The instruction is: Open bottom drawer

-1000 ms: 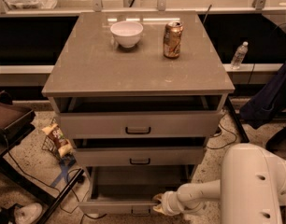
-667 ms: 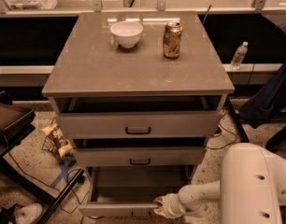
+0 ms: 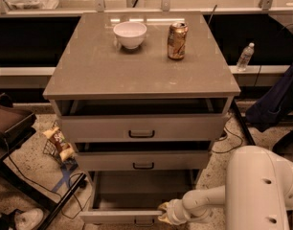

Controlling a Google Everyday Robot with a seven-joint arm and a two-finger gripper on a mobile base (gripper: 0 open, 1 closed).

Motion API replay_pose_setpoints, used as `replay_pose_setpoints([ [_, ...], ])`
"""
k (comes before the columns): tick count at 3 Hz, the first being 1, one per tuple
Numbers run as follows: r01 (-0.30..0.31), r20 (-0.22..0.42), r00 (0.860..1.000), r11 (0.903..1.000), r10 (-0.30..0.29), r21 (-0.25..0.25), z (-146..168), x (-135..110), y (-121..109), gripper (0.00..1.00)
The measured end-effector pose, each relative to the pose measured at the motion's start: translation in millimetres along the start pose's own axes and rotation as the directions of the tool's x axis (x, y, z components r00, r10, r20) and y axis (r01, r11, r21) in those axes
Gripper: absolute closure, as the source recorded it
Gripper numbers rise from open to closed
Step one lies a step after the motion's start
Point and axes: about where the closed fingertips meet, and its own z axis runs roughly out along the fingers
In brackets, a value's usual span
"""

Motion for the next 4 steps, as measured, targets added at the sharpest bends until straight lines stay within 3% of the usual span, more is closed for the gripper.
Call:
replay_pose_setpoints([
  [1, 0.003, -0.004, 1.0, 0.9995, -0.003, -0.032, -0.6, 5.8, 13.8, 1.0],
  [2, 0.003, -0.004, 1.0, 0.9995, -0.003, -0.033, -2.9, 3.7, 13.5, 0.97],
  [4, 0.003, -0.004, 1.0, 0.9995, -0.003, -0.033, -2.8, 3.6, 13.5, 0.51],
])
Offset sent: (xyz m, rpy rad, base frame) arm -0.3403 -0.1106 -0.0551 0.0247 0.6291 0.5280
